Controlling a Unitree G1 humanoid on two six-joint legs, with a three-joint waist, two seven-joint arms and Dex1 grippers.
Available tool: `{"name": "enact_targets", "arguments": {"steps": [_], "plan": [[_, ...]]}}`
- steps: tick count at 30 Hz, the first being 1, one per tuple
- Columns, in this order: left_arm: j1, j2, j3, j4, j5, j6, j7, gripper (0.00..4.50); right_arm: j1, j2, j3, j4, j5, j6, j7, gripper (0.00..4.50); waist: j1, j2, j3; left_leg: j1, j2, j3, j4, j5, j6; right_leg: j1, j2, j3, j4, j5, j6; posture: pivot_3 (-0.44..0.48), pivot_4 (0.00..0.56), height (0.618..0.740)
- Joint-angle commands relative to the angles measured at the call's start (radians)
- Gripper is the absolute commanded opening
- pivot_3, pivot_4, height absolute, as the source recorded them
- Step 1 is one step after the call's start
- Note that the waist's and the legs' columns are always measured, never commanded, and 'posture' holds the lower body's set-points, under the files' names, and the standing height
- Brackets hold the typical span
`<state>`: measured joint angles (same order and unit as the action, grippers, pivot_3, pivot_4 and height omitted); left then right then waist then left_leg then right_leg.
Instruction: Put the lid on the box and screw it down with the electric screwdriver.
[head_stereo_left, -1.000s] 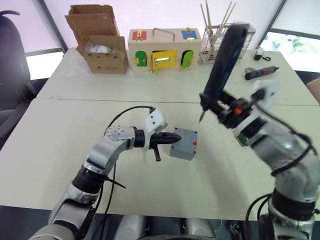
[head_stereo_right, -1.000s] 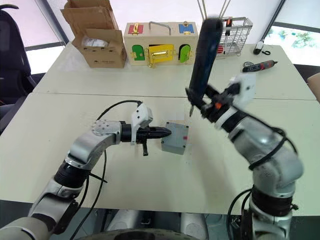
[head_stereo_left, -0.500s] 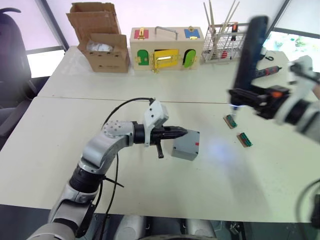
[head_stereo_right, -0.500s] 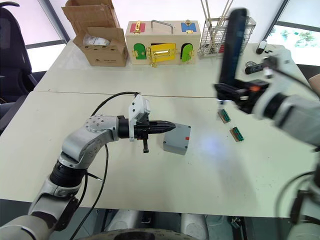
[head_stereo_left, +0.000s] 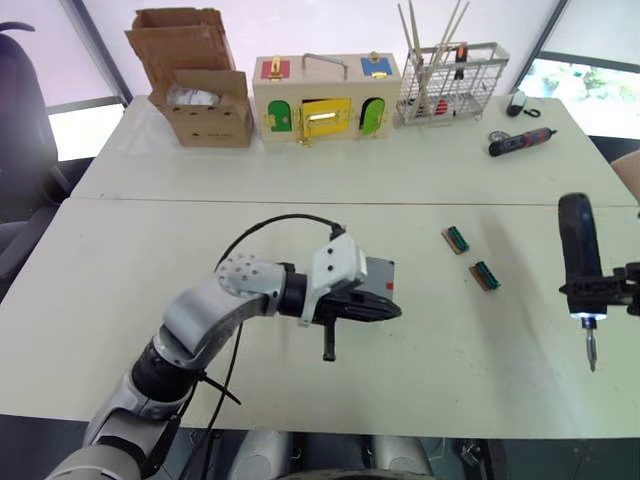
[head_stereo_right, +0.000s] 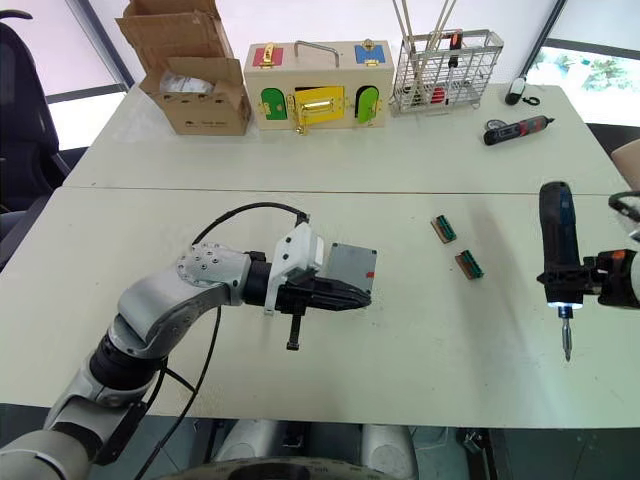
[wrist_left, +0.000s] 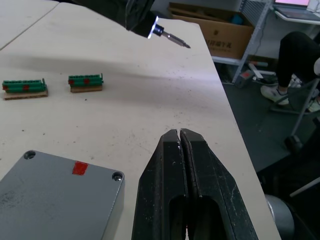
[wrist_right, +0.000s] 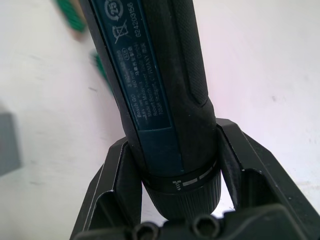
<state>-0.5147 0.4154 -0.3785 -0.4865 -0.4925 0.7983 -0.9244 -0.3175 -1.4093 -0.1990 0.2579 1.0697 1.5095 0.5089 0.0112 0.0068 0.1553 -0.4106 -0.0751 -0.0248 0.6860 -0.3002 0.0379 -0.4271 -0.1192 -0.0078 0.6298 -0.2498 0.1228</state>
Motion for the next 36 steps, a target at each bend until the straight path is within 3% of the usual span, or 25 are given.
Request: {"name": "enact_targets", "arguments": {"steps": [1, 9, 20, 22, 27, 33, 36], "plan": [[0.01, 0.018, -0.004, -0.043, -0.001, -0.017, 0.005, 0.0, -0.077, -0.015, 0.091, 0.06, -0.123, -0.072, 0.13, 1.75, 0.0, 0.002, 0.001, 0.0, 0.0, 0.0, 0.0, 0.0, 0.0, 0.0, 0.0, 0.0, 0.0, 0.0, 0.0, 0.0, 0.15, 0.694], [0.028, 0.05, -0.009, -0.039, 0.017, -0.038, 0.015, 0.0, -0.263, 0.037, 0.375, 0.195, -0.405, -0.198, 0.399, 1.75, 0.001, 0.005, 0.003, 0.0, 0.0, 0.0, 0.0, 0.002, -0.003, 0.0, 0.0, 0.0, 0.0, 0.0, 0.0, 0.0, 0.15, 0.694], [0.026, 0.043, -0.006, -0.016, 0.043, -0.05, 0.05, 0.0, -0.375, 0.131, 0.476, 0.35, -0.625, -0.249, 0.554, 1.75, 0.002, 0.005, 0.003, 0.0, -0.001, 0.0, 0.0, 0.004, -0.008, -0.001, 0.0, 0.0, 0.0, 0.0, 0.0, 0.0, 0.15, 0.694], [0.027, 0.046, -0.004, -0.017, 0.042, -0.049, 0.048, 0.0, -0.381, 0.146, 0.473, 0.37, -0.654, -0.261, 0.561, 2.77, 0.002, 0.005, 0.003, 0.0, -0.001, 0.0, 0.0, 0.004, -0.008, -0.001, 0.0, 0.0, 0.0, 0.0, 0.0, 0.0, 0.15, 0.694], [0.026, 0.049, 0.013, -0.013, 0.05, -0.059, 0.059, 0.0, -0.379, 0.166, 0.46, 0.388, -0.7, -0.283, 0.576, 4.48, 0.003, 0.002, 0.003, 0.0, -0.001, 0.0, 0.001, 0.004, -0.009, 0.0, 0.0, 0.0, 0.0, 0.0, 0.0, 0.0, 0.15, 0.694], [0.035, 0.01, 0.135, 0.001, 0.044, -0.088, 0.16, 0.0, -0.419, 0.163, 0.337, 0.356, -0.713, -0.324, 0.534, 4.48, 0.002, 0.002, 0.003, 0.0, -0.002, 0.0, 0.004, 0.004, -0.008, 0.001, -0.001, 0.0, 0.0, 0.0, 0.0, 0.0, 0.15, 0.694], [0.077, -0.001, 0.242, -0.008, 0.046, -0.132, 0.229, 0.0, -0.448, 0.158, 0.171, 0.254, -0.648, -0.289, 0.492, 4.48, 0.0, 0.005, 0.004, 0.0, -0.002, 0.0, 0.003, 0.004, -0.009, 0.0, 0.0, 0.001, 0.002, 0.0, 0.0, 0.0, 0.15, 0.694]]}}
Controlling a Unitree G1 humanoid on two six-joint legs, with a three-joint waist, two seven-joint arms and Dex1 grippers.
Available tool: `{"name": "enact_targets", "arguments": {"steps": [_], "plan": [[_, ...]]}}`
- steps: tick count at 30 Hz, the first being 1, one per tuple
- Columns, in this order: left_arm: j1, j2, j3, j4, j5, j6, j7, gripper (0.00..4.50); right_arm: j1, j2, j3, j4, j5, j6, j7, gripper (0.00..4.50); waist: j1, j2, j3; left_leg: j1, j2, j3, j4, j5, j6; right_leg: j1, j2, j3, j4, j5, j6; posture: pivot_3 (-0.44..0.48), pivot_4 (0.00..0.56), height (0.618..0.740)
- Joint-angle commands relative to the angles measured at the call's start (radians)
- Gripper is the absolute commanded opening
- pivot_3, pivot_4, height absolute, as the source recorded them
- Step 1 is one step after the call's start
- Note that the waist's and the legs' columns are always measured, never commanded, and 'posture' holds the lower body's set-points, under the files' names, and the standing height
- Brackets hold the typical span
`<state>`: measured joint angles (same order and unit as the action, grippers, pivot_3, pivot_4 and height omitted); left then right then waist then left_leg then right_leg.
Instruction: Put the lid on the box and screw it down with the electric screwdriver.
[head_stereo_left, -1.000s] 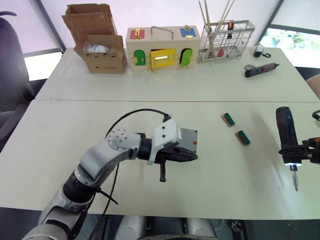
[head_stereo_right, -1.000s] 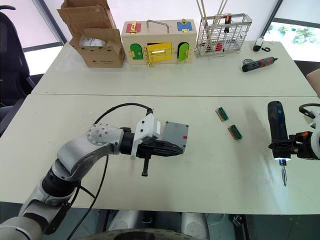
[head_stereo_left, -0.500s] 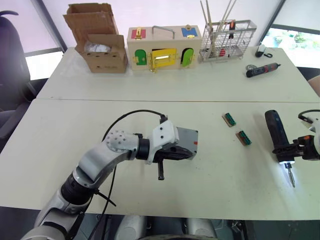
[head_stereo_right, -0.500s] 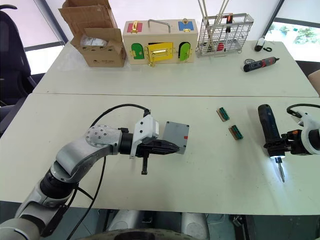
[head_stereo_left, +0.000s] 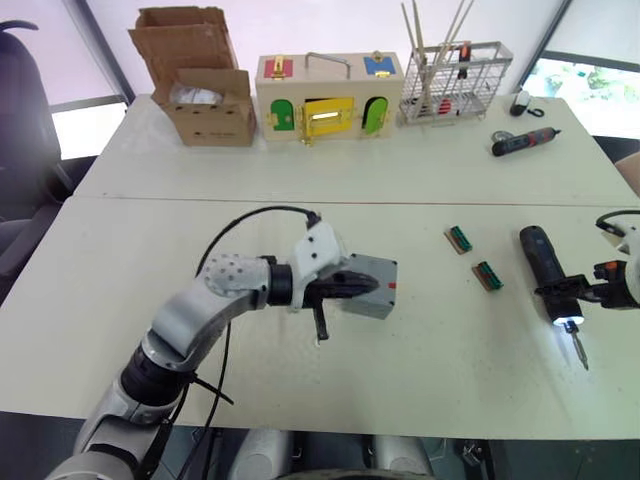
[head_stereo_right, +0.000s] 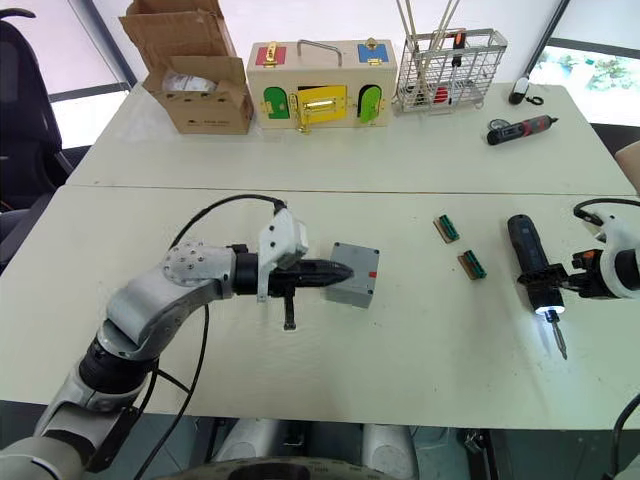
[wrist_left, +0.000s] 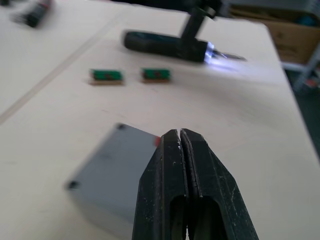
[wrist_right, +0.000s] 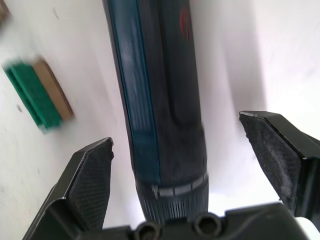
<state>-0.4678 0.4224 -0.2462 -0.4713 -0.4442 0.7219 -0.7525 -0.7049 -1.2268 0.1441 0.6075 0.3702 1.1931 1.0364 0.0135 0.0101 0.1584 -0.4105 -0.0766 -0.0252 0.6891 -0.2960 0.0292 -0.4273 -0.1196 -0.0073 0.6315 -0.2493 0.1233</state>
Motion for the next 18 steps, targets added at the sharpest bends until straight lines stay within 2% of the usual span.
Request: {"name": "enact_targets", "arguments": {"steps": [1, 4, 6, 9, 12, 16, 18], "plan": [[0.052, -0.003, 0.153, -0.031, -0.008, -0.068, 0.074, 0.0, -0.041, -0.016, -0.263, -0.166, 0.085, 0.032, -0.055, 4.48, -0.003, 0.002, 0.0, 0.0, 0.0, 0.0, -0.001, 0.0, -0.001, -0.001, 0.0, 0.001, 0.0, 0.0, 0.0, 0.0, 0.15, 0.694], [0.095, 0.05, 0.264, -0.031, -0.128, 0.058, 0.055, 0.0, 0.099, 0.053, -0.531, -0.448, 0.178, 0.076, -0.094, 4.48, 0.001, 0.001, 0.0, 0.0, 0.002, -0.001, -0.005, 0.002, -0.003, -0.002, 0.001, 0.0, 0.0, 0.0, 0.0, 0.0, 0.15, 0.694], [0.154, 0.121, 0.303, -0.047, -0.177, 0.11, 0.009, 0.0, 0.245, 0.155, -0.7, -0.709, 0.239, 0.093, -0.118, 4.48, 0.003, -0.005, -0.001, 0.0, 0.003, -0.003, -0.006, 0.002, -0.004, -0.002, 0.003, -0.002, 0.001, 0.0, 0.0, 0.0, 0.15, 0.694], [0.244, 0.216, 0.338, -0.077, -0.238, 0.151, -0.051, 0.0, 0.427, 0.32, -0.845, -1.02, 0.338, 0.118, -0.16, 4.48, 0.009, -0.005, -0.001, -0.001, 0.003, -0.005, -0.005, 0.002, -0.004, -0.001, 0.002, -0.004, 0.0, 0.0, 0.0, 0.0, 0.15, 0.694], [0.329, 0.291, 0.376, -0.082, -0.308, 0.203, -0.103, 0.0, 0.641, 0.464, -0.864, -1.254, 0.408, 0.079, -0.178, 4.48, 0.023, -0.005, -0.001, 0.0, 0.001, -0.004, -0.004, 0.0, -0.001, 0.0, 0.0, -0.001, 0.0, 0.0, 0.0, 0.0, 0.15, 0.694], [0.414, 0.359, 0.361, -0.053, -0.297, 0.175, -0.157, 0.0, 0.952, 0.475, -0.774, -1.366, 0.338, -0.052, -0.147, 4.48, 0.031, -0.005, -0.001, 0.002, 0.0, -0.005, -0.003, -0.002, 0.003, 0.002, 0.0, 0.0, 0.0, 0.0, -0.001, 0.0, 0.15, 0.694], [0.431, 0.368, 0.35, -0.043, -0.291, 0.162, -0.166, 0.0, 1.049, 0.473, -0.751, -1.373, 0.318, -0.111, -0.135, 4.48, 0.027, -0.006, -0.002, 0.002, -0.001, -0.004, -0.003, -0.002, 0.004, 0.003, 0.0, 0.0, 0.0, 0.0, -0.002, 0.0, 0.15, 0.694]]}}
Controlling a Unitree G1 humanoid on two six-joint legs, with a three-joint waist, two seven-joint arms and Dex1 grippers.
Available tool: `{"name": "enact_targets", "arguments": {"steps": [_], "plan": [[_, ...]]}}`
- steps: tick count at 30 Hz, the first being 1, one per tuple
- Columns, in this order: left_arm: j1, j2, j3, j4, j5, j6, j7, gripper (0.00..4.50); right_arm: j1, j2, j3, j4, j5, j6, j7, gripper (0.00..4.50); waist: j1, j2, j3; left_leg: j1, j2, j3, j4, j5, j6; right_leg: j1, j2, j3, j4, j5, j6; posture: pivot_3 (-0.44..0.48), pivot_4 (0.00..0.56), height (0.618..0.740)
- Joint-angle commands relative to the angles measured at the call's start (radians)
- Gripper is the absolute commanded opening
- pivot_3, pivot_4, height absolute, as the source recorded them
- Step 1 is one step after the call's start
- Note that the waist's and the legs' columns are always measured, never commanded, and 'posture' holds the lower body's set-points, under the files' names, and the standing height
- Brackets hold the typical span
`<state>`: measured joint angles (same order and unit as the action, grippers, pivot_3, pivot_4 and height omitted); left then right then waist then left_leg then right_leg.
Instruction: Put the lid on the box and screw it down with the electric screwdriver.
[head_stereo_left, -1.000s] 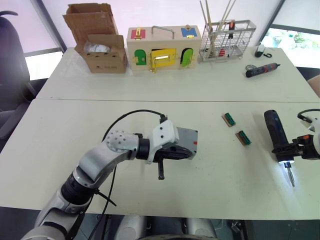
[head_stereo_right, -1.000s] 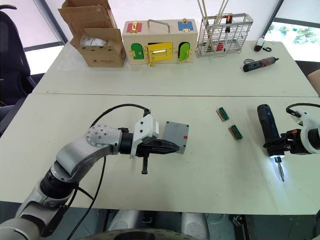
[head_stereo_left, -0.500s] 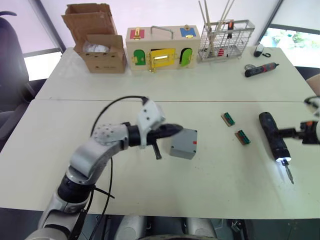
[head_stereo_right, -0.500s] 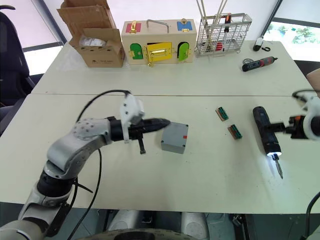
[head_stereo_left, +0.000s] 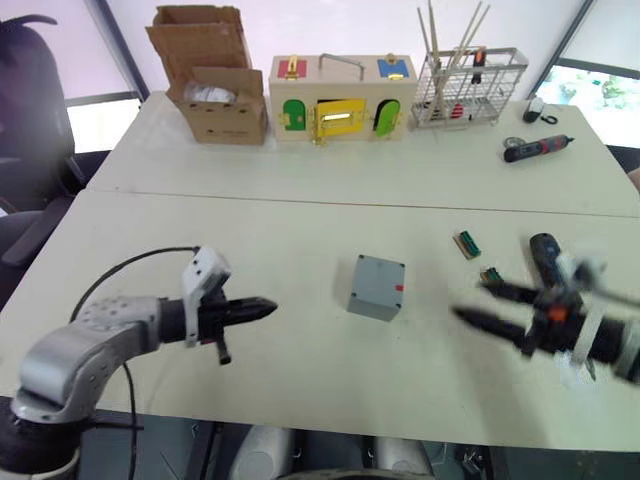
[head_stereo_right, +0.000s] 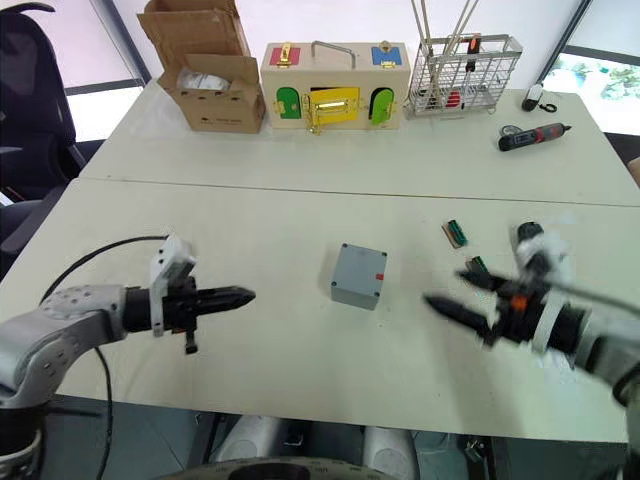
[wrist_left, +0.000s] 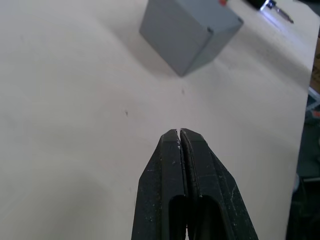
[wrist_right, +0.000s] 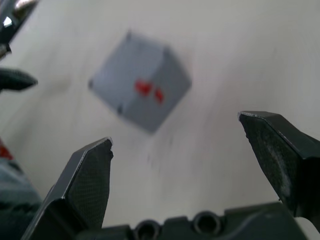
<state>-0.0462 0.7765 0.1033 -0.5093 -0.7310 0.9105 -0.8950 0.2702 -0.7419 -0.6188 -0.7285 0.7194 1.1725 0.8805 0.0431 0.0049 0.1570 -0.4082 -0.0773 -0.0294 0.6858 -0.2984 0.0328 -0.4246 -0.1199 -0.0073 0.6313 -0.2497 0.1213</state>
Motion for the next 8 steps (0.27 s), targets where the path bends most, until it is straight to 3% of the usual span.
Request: {"name": "enact_targets", "arguments": {"steps": [1, 8], "plan": [[0.014, 0.014, -0.004, -0.003, -0.005, -0.029, -0.025, 0.0, 0.11, -0.01, 0.019, -0.037, -0.033, -0.112, 0.024, 4.48, -0.004, 0.0, 0.0, 0.001, 0.0, 0.0, 0.0, 0.0, 0.0, 0.0, 0.0, 0.0, 0.0, 0.0, 0.0, 0.0, 0.15, 0.694], [0.015, -0.025, -0.066, -0.026, -0.014, -0.037, -0.006, 0.0, 0.215, 0.02, 0.069, 0.0, -0.082, -0.247, -0.012, 4.48, -0.005, -0.001, -0.001, 0.001, 0.002, 0.0, -0.001, 0.0, -0.001, 0.0, 0.001, 0.0, 0.001, -0.001, -0.003, 0.0, 0.15, 0.694]]}}
